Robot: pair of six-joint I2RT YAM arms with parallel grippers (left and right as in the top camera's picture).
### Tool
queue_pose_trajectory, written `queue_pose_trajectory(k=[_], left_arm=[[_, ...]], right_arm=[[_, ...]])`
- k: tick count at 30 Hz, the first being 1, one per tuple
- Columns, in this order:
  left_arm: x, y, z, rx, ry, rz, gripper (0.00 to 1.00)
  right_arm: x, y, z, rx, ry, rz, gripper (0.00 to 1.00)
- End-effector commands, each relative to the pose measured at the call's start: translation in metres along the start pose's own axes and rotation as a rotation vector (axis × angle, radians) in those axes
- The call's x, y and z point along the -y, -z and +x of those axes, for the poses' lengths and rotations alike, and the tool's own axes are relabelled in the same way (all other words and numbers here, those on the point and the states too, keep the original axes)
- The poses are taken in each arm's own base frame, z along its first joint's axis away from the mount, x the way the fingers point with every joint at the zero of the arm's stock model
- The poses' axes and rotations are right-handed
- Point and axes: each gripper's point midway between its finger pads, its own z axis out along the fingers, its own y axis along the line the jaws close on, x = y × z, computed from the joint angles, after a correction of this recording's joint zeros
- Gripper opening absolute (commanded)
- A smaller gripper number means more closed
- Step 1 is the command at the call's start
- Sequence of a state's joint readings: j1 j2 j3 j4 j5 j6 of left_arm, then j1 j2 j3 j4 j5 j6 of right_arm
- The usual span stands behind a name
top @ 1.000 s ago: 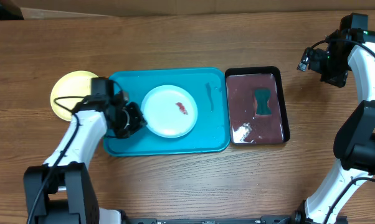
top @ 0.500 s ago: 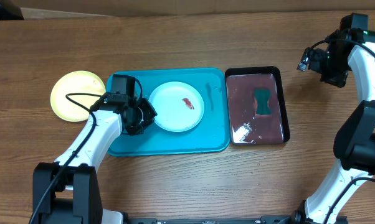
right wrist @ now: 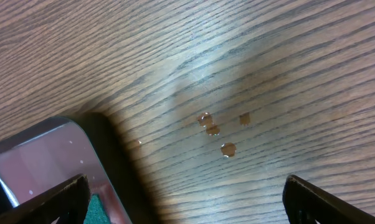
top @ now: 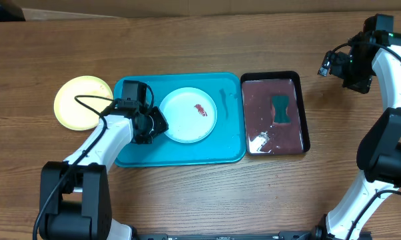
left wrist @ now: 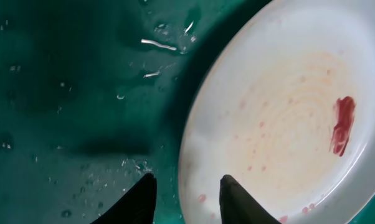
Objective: Clean dirty plates on tray and stack at the side
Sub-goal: 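Slide the white plate right onto the teal tray center with left gripper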
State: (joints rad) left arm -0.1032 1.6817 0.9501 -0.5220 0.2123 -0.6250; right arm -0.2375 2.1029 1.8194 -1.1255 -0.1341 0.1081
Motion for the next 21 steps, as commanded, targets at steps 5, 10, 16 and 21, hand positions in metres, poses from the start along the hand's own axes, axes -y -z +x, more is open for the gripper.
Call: queue_pose_trajectory(k=[5, 10, 16, 21], left_arm=[[-0.002, -0.001, -0.008, 0.034, -0.069, -0.026, 0.31], [-0.012, -0.007, -0.010, 0.040, -0.073, -0.075, 0.29], [-0.010, -0.007, -0.012, 0.049, -0.075, -0.069, 0.21], [-0.009, -0.007, -0.014, 0.056, -0.076, -0.064, 0.18]], right_arm=[[-0.003, 0.009, -0.005, 0.026, 0.002, -0.010, 1.00], [-0.003, 0.009, -0.005, 0.026, 0.002, -0.010, 1.00], [-0.003, 0.009, -0.005, 0.026, 0.002, -0.010, 1.00], [-0.003, 0.009, -0.005, 0.026, 0.002, -0.010, 1.00]])
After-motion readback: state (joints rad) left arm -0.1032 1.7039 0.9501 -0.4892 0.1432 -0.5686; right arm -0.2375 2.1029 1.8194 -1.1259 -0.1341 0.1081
